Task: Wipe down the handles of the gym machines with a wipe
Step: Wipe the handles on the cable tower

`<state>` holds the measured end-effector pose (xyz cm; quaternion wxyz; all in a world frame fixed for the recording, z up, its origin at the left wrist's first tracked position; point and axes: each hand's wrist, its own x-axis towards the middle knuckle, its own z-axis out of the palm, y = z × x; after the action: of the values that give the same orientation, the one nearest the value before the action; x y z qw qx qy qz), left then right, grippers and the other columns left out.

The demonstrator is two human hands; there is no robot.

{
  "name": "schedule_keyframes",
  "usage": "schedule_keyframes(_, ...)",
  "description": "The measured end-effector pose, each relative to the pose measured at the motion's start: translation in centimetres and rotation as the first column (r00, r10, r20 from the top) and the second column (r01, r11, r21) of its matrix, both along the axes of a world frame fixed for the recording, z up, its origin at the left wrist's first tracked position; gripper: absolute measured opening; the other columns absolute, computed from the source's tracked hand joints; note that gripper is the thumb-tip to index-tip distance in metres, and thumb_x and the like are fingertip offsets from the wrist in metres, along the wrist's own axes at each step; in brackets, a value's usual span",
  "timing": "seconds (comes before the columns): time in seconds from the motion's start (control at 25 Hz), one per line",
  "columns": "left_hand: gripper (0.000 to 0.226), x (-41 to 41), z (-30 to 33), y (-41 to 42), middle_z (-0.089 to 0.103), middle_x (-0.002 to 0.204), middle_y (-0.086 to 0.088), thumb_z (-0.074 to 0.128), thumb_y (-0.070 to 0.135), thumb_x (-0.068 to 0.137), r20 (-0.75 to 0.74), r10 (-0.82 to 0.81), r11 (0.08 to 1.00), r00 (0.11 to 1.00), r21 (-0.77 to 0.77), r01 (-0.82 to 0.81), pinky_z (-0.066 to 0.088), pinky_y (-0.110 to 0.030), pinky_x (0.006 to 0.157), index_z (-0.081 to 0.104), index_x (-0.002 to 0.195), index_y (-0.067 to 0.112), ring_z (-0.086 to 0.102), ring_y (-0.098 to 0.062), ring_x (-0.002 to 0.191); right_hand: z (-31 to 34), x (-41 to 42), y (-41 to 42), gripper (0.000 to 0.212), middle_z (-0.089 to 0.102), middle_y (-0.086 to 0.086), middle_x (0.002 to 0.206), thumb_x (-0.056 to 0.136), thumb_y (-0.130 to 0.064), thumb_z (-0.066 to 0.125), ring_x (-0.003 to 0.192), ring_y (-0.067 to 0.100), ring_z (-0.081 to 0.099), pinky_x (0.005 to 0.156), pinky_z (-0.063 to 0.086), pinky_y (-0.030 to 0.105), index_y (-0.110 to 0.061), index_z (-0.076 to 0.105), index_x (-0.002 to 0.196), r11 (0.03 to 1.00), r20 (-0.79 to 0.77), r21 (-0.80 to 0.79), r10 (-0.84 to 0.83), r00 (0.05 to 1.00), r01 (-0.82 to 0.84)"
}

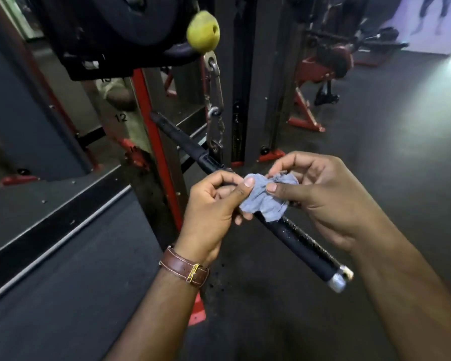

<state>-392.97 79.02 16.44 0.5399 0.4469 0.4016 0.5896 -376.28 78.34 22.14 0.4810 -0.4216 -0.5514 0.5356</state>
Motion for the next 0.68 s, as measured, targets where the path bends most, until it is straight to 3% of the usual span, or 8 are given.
schedule_keyframes(0.12,0.018,0.5,-1.3,1.7,0.054,0.054,-0.008,0.073,0.015,0.087,-0.013,0.252,0.966,0.968,-0.06,-0.253,0.027,-0.02,0.04,0.059,0.079,0.007,0.039,-0.012,0.041,-0.5,0.9,4.3,0.025,0.072,0.014,0.079,0.076,0.015,0.073,0.07,0.021,0.069,0.062,0.057,0.028,-0.004,0.066,0.091,1.0,0.026,0.002,0.01,1.0,-0.01)
schedule_keyframes(0.2,0.023,0.9,-2.4,2.3,0.042,0.051,0.001,0.072,0.01,0.089,0.015,0.44,0.894,0.898,-0.105,-0.436,0.023,-0.022,0.045,0.056,0.072,0.011,0.031,-0.009,0.047,-1.0,1.1,6.5,0.031,0.074,0.013,0.081,0.074,0.016,0.075,0.073,0.023,0.071,0.066,0.06,0.032,-0.003,0.065,0.097,0.999,0.012,0.035,0.004,1.0,-0.005)
schedule_keyframes(0.32,0.028,2.3,-3.8,2.6,0.035,0.059,-0.001,0.072,0.008,0.088,0.021,0.636,0.76,0.771,-0.19,-0.622,0.021,-0.025,0.048,0.054,0.069,0.017,0.028,-0.01,0.052,-2.1,1.2,9.3,0.031,0.075,0.011,0.082,0.075,0.014,0.076,0.077,0.024,0.073,0.071,0.06,0.039,-0.005,0.065,0.097,0.988,0.045,0.102,0.108,0.993,-0.112)
schedule_keyframes(0.4,0.025,3.6,-4.2,2.1,0.037,0.059,-0.001,0.07,0.008,0.089,0.032,0.719,0.68,0.694,-0.24,-0.693,0.023,-0.022,0.045,0.053,0.072,0.017,0.031,-0.01,0.048,-3.3,1.2,10.8,0.029,0.074,0.006,0.08,0.076,0.011,0.077,0.077,0.02,0.072,0.072,0.059,0.039,-0.008,0.066,0.094,0.97,0.059,0.141,0.194,0.979,-0.2)
schedule_keyframes(0.56,0.015,7.6,-3.9,-0.1,0.058,0.066,0.0,0.065,0.009,0.092,0.078,0.819,0.559,0.569,-0.333,-0.759,0.032,-0.021,0.044,0.059,0.081,0.016,0.047,-0.013,0.053,-5.3,1.8,12.8,0.023,0.073,0.0,0.08,0.071,0.004,0.082,0.072,0.011,0.069,0.066,0.055,0.029,-0.007,0.072,0.088,0.928,0.079,0.253,0.262,0.962,-0.274)
schedule_keyframes(0.68,0.007,11.5,-4.1,-1.6,0.064,0.086,-0.009,0.064,0.011,0.093,0.152,0.817,0.57,0.556,-0.356,-0.741,0.037,-0.028,0.056,0.066,0.09,0.017,0.053,-0.02,0.066,-6.5,2.5,13.5,0.017,0.075,0.0,0.09,0.071,-0.012,0.087,0.084,0.011,0.071,0.077,0.055,0.028,-0.016,0.078,0.085,0.856,0.113,0.316,0.394,0.912,-0.409)
